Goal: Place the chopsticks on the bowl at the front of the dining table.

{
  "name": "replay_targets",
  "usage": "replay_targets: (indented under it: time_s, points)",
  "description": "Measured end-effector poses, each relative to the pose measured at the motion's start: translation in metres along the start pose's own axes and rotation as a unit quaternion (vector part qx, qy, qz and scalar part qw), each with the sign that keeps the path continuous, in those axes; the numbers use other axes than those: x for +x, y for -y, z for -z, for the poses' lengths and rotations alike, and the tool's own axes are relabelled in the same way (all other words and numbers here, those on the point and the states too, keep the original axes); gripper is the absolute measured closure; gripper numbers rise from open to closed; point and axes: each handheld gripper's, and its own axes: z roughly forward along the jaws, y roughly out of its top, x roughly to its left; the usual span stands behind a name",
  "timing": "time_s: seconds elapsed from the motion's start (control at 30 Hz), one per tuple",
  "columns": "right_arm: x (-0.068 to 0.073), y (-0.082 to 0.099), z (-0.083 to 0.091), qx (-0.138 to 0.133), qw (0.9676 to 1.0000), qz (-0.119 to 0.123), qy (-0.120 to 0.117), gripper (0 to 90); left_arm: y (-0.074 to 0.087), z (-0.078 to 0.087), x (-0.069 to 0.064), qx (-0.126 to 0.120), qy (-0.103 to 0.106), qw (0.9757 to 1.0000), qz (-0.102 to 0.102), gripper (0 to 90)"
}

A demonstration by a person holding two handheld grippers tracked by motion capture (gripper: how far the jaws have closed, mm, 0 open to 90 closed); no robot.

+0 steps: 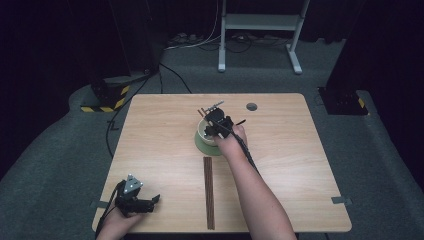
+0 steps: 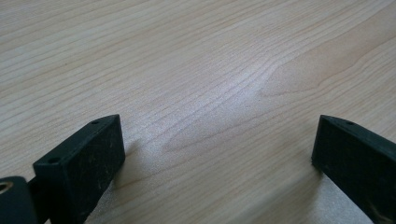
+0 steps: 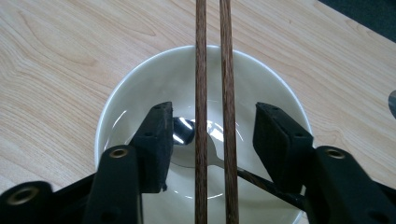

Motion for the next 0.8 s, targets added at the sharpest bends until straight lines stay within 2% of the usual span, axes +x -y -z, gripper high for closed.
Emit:
replay_targets:
  time_s: [0.2,0.27,0.33,0.4,0.8]
  points:
    - [0.0002,-0.0004,-0.0019,0.006,1.0000,-0.001,-0.002,64.4,0.0001,-0.0006,-0.0006,-0.004,0.000,1.0000,0.005,2.7]
    - [0.0020,-0.0003,-0.0029,0.011,0.9999,-0.010,-0.004,67.8,0.0001,-0.0001,-0.0003,-0.002,-0.001,1.0000,0.001,2.7]
    - [0.0025,-0.0004,-0.0028,0.011,0.9999,-0.007,-0.003,70.8,0.0001,-0.0001,-0.0002,-0.002,0.000,1.0000,0.001,2.7]
    - [0.0022,-0.0005,-0.0033,0.010,0.9999,0.001,-0.003,72.4,0.0001,0.0000,-0.0001,-0.002,-0.001,1.0000,0.000,2.8]
    - [0.0048,-0.0013,-0.0040,0.010,0.9999,-0.002,-0.005,77.8,0.0000,0.0000,-0.0001,-0.001,0.000,1.0000,0.000,2.8]
